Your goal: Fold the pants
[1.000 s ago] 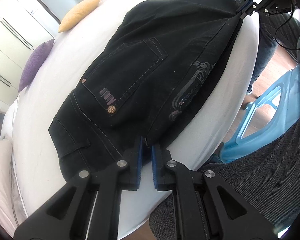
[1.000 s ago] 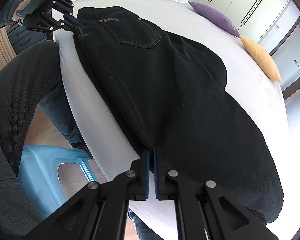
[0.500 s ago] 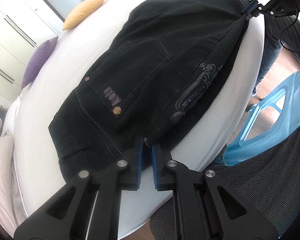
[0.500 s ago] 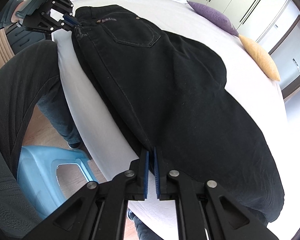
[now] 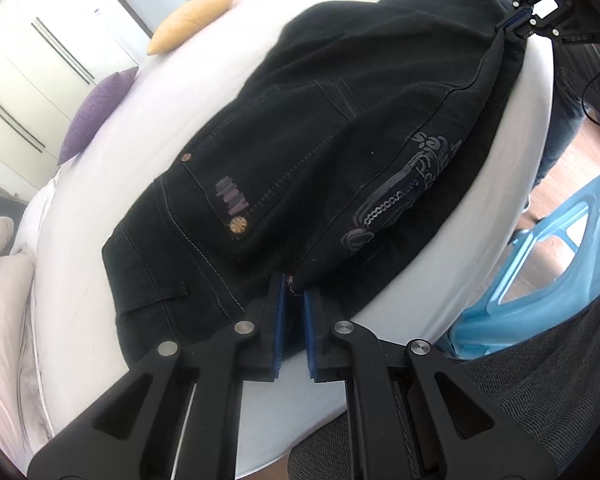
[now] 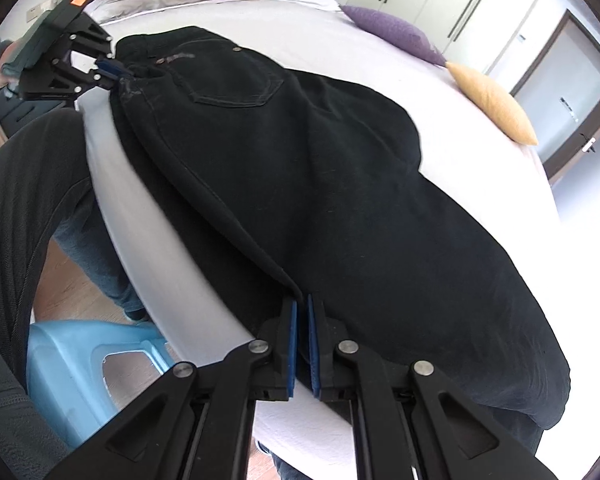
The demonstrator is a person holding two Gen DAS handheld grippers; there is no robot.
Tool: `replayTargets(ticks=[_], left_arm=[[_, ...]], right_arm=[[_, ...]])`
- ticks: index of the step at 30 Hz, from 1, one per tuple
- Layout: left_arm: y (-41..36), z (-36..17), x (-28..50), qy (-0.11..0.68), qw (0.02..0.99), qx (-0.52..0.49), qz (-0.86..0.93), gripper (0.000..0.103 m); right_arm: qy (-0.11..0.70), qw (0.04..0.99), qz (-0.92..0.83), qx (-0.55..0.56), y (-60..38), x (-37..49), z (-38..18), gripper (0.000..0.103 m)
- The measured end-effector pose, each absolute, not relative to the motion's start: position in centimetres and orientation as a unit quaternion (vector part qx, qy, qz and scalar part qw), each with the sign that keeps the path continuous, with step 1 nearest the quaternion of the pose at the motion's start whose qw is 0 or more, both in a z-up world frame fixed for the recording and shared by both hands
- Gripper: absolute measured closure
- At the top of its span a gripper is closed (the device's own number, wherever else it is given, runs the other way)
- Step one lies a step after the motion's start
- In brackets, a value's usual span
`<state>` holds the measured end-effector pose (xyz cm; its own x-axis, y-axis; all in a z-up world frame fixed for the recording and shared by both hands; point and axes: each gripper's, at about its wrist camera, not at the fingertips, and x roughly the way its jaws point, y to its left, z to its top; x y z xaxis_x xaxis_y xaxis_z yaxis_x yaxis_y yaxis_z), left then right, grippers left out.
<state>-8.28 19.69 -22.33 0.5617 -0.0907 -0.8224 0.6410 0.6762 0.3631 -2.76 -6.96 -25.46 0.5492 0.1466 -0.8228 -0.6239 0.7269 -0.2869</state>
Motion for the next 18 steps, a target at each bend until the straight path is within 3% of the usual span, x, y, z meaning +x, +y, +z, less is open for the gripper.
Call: replayTargets(ticks=[7, 8, 10, 11, 12, 18], left_arm=[[19.7, -24.0, -7.5, 0.425, 0.816, 0.32, -0.226, 0.096], [19.5, -23.9, -7.5, 0.426, 0.814, 0.324, -0.225, 0.096], [19.3, -24.1, -7.7, 0.423, 0.81, 0.338, -0.224, 0.096], [19.2, -24.2, -7.6, 0.423, 0.809, 0.34, -0.224, 0.096], [19.2, -24.2, -7.4, 0.425, 0.81, 0.337, -0.223, 0.096], [18.9, -24.5, -7.7, 0.43, 0.815, 0.323, -0.213, 0.096]], right_arm=[[0.417, 0.829, 0.231, -0.293, -7.3, -3.2, -27.4, 0.093], [0.418, 0.83, 0.231, -0.288, -7.4, -3.4, -27.0, 0.089], [0.426, 0.833, 0.226, -0.272, -8.1, -3.5, -26.2, 0.064], [0.428, 0.837, 0.225, -0.255, -8.8, -3.6, -25.6, 0.042], [0.424, 0.845, 0.228, -0.231, -9.8, -3.9, -24.8, 0.033], [0.413, 0.891, 0.188, 0.016, -21.1, -4.7, -21.2, 0.032]])
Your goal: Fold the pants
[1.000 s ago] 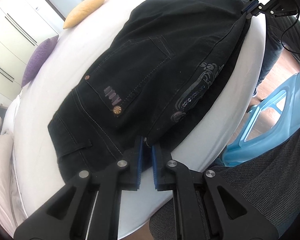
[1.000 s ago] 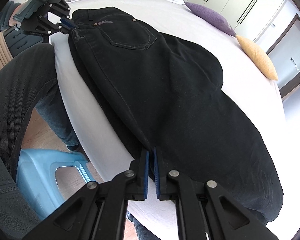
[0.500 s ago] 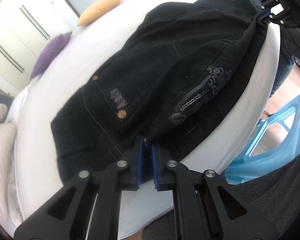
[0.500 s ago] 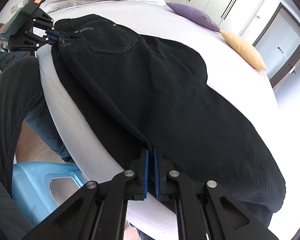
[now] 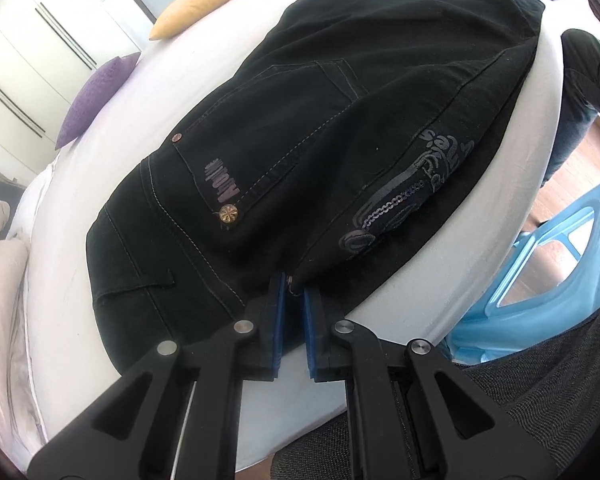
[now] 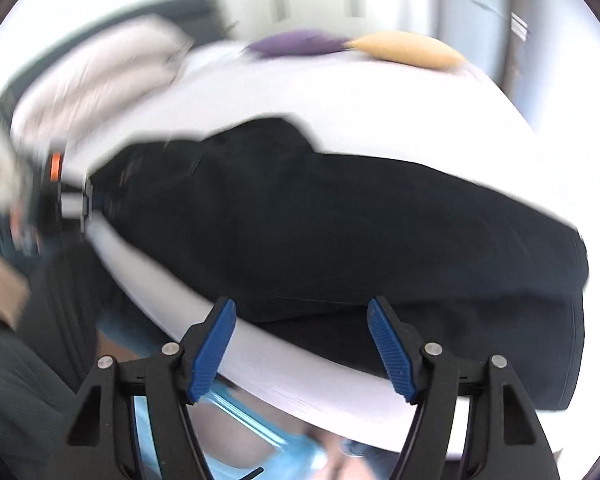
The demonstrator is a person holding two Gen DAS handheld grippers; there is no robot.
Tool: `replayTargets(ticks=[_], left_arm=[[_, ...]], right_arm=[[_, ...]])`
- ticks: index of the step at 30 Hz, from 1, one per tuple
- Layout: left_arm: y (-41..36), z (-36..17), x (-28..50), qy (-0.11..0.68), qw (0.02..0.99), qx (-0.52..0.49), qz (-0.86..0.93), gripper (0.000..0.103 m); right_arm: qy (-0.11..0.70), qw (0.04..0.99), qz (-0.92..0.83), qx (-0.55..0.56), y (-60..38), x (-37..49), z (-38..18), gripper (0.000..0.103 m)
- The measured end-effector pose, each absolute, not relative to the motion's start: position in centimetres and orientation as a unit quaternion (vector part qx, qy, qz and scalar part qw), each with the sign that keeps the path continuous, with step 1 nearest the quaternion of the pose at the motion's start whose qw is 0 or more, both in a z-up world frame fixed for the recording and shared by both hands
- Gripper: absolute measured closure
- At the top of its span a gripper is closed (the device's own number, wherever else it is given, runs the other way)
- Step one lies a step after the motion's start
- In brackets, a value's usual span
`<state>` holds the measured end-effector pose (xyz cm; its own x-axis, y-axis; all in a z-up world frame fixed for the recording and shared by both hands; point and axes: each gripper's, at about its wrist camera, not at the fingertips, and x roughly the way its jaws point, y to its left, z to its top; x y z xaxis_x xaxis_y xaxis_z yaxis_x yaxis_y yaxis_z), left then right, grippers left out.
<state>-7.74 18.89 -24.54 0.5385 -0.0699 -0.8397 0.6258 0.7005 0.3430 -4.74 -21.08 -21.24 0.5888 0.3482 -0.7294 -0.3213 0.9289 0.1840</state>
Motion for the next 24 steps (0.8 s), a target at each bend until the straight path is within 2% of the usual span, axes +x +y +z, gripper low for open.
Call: replayTargets(ticks=[4, 7, 9, 16, 24], left_arm=[[19.2, -24.5, -7.7, 0.437, 0.817, 0.312, -0.21, 0.095], [19.2, -24.5, -7.5, 0.444, 0.814, 0.309, -0.208, 0.095], [19.0, -24.5, -7.4, 0.449, 0.811, 0.313, -0.207, 0.095], [18.3, -24.4, -6.6, 0.465, 0.798, 0.324, -0.204, 0.095], [17.2, -24.5, -5.4, 0.476, 0.791, 0.329, -0.2, 0.095]], right_arm=[[0.386, 0.877, 0.096, 0.271, -33.8, -5.0, -22.9, 0.031], [0.343, 0.86, 0.075, 0.371, -39.5, -5.7, -24.2, 0.031], [0.336, 0.866, 0.07, 0.364, -41.4, -5.3, -24.6, 0.031], [0.372, 0.899, 0.094, 0.211, -42.6, -1.4, -24.5, 0.031], [0.389, 0.893, 0.15, 0.169, -43.5, 2.5, -24.7, 0.03]])
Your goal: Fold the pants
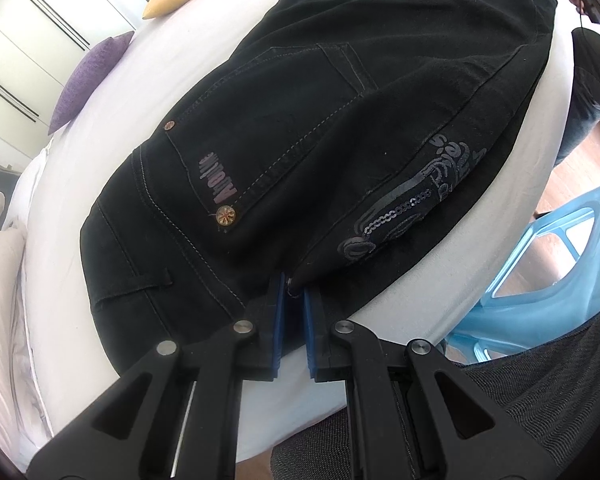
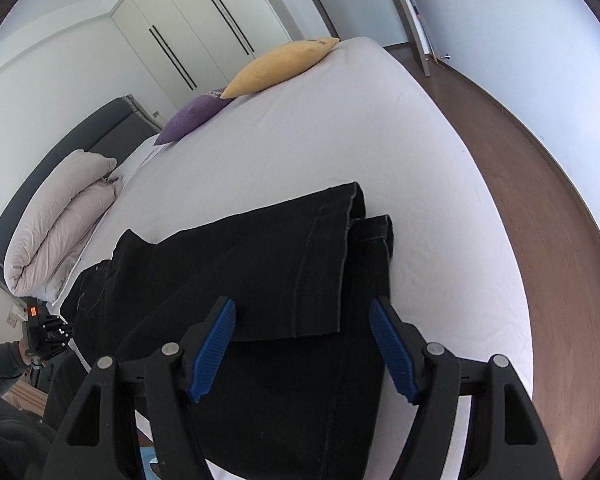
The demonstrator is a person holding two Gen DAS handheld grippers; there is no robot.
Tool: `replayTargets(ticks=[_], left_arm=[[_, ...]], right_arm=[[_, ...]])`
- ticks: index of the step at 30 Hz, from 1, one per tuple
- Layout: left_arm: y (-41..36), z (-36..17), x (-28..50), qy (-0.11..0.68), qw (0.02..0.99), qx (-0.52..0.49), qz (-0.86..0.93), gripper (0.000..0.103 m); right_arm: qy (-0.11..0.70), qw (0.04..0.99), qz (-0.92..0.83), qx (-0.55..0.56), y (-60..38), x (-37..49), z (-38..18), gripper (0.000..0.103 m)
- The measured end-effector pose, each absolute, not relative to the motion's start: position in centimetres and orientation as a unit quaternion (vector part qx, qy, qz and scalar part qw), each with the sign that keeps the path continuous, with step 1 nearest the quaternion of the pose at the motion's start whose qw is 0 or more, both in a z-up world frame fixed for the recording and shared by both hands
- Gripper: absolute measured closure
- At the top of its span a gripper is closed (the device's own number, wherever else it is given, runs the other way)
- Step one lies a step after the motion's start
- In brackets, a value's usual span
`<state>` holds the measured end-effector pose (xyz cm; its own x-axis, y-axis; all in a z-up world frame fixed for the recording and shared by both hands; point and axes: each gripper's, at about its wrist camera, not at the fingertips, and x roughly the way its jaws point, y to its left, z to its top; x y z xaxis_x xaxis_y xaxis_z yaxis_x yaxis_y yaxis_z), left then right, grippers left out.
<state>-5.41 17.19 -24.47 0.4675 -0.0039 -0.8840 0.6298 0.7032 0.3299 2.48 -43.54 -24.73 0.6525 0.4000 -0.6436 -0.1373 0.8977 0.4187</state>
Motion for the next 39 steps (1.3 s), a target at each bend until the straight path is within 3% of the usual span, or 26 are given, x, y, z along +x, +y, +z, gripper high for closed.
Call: replayTargets(ticks=[1, 3, 6, 11, 12, 17, 19, 21, 22, 26, 33, 39], left_arm=[[17.1, -24.5, -5.3, 0.476, 0.79, 0.33, -0.2, 0.095], [16.7, -24.5, -5.2, 0.477, 0.79, 0.331, -0.198, 0.095], [16.4, -24.7, -5.3, 0.475, 0.792, 0.329, -0.197, 0.095], [16.4, -24.9, -5.3, 0.473, 0.794, 0.327, -0.198, 0.095], [16.4, -24.9, -5.3, 0.473, 0.794, 0.328, -0.199, 0.095], [16.8, -25.0, -5.4, 0.472, 0.791, 0.334, -0.203, 0.095], [16.7, -25.1, -5.6, 0.471, 0.791, 0.334, -0.202, 0.095], [16.7, -25.1, -5.7, 0.471, 0.793, 0.332, -0.201, 0.095], [16.7, -25.0, -5.7, 0.47, 0.794, 0.331, -0.2, 0.095], [16.8, -25.1, -6.0, 0.468, 0.795, 0.332, -0.197, 0.095], [16.4, -24.8, -5.8, 0.472, 0.79, 0.338, -0.199, 0.095], [15.9, -24.9, -5.6, 0.475, 0.787, 0.343, -0.193, 0.095]], right_arm=[[0.39, 0.893, 0.159, 0.158, -43.1, 2.9, -24.7, 0.031], [0.402, 0.888, 0.17, 0.146, -42.4, 3.5, -24.6, 0.061], [0.43, 0.878, 0.161, 0.138, -42.4, 4.2, -24.9, 0.08], [0.46, 0.858, 0.14, 0.18, -43.7, 4.2, -22.9, 0.085], [0.468, 0.849, 0.135, 0.205, -44.1, 4.4, -22.1, 0.094], [0.461, 0.811, 0.141, 0.331, -46.1, 5.5, -17.9, 0.093], [0.461, 0.797, 0.128, 0.368, -47.1, 6.1, -17.4, 0.089], [0.484, 0.802, 0.093, 0.337, -47.3, 6.6, -18.1, 0.044], [0.491, 0.809, 0.074, 0.313, -47.2, 6.4, -18.7, 0.038], [0.46, 0.822, 0.099, 0.321, -47.9, 3.6, -20.8, 0.037], [0.436, 0.838, 0.133, 0.302, -47.7, -2.3, -23.0, 0.048], [0.422, 0.84, 0.146, 0.308, -47.4, -2.5, -24.1, 0.052]])
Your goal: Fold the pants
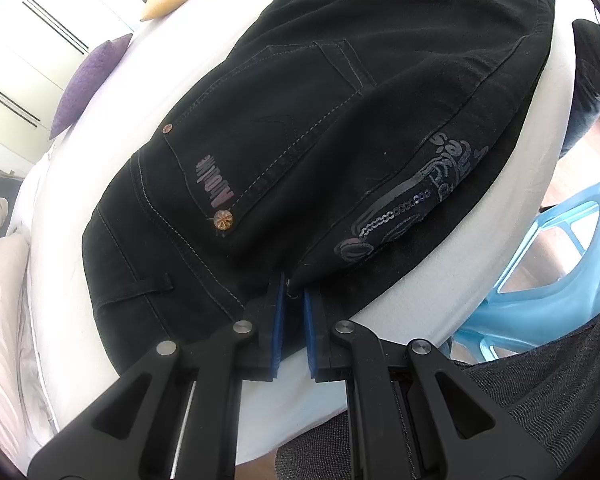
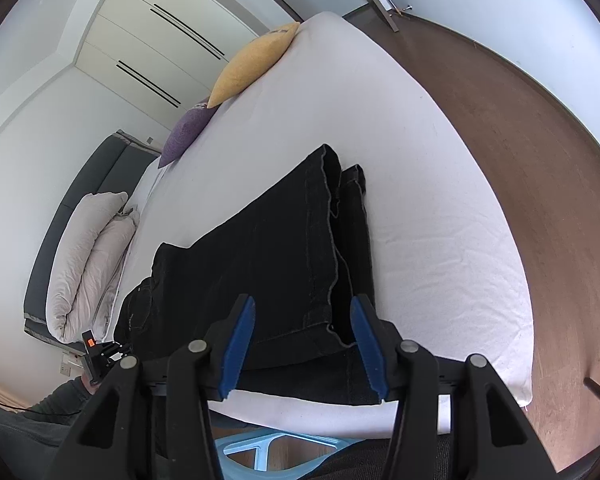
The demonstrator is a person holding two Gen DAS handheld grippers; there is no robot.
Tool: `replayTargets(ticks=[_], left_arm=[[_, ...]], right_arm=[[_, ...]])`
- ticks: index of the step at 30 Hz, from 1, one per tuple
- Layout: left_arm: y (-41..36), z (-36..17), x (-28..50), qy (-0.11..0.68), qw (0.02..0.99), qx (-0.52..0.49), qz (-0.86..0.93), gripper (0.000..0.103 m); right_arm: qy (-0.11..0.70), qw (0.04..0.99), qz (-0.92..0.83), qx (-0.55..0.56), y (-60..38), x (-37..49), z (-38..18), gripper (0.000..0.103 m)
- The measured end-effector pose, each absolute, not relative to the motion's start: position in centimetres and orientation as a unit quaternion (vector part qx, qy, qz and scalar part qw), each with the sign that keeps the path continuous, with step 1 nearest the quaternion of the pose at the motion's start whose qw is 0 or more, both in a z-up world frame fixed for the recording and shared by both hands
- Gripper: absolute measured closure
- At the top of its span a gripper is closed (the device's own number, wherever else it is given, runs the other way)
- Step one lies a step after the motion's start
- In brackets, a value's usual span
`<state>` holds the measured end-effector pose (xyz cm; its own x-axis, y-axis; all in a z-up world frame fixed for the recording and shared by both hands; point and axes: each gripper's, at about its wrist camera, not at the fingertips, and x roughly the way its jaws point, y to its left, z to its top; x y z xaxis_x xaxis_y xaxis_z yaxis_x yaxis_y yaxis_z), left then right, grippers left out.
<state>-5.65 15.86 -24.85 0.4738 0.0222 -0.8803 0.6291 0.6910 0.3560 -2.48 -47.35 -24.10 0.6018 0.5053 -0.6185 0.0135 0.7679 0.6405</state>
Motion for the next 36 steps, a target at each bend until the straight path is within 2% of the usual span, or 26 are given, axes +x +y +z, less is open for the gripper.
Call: replayTargets(ticks=[1, 3, 5, 9, 11, 15, 26, 32, 36], left_arm=[[15.7, -24.9, -5.6, 0.476, 0.787, 0.343, -0.192, 0.095], [15.6, -24.9, -5.6, 0.477, 0.786, 0.344, -0.191, 0.095], [15.4, -24.9, -5.6, 0.477, 0.786, 0.344, -0.19, 0.095], [15.4, -25.0, -5.6, 0.477, 0.786, 0.343, -0.19, 0.095], [15.4, -25.0, -5.6, 0.477, 0.786, 0.343, -0.19, 0.095], [15.2, -25.0, -5.7, 0.476, 0.786, 0.345, -0.19, 0.095], [15.5, -24.7, -5.4, 0.484, 0.777, 0.348, -0.203, 0.095], [15.9, -24.6, -5.1, 0.484, 0.779, 0.343, -0.203, 0.095], [15.9, -24.8, -5.3, 0.478, 0.777, 0.355, -0.203, 0.095]], right_arm=[[0.421, 0.84, 0.152, 0.306, -47.2, -2.2, -24.2, 0.054], [0.437, 0.837, 0.157, 0.289, -46.5, -1.5, -24.5, 0.065], [0.47, 0.828, 0.157, 0.262, -45.5, -0.9, -25.2, 0.071], [0.472, 0.828, 0.172, 0.248, -44.5, -1.2, -25.3, 0.092], [0.469, 0.832, 0.171, 0.244, -44.2, -1.6, -24.9, 0.095], [0.476, 0.837, 0.145, 0.229, -44.3, -1.9, -24.6, 0.096], [0.448, 0.841, 0.134, 0.273, -45.6, -4.3, -22.1, 0.097], [0.489, 0.812, 0.108, 0.3, -46.4, -4.9, -26.6, 0.097], [0.475, 0.811, 0.103, 0.327, -46.9, -5.1, -27.7, 0.097]])
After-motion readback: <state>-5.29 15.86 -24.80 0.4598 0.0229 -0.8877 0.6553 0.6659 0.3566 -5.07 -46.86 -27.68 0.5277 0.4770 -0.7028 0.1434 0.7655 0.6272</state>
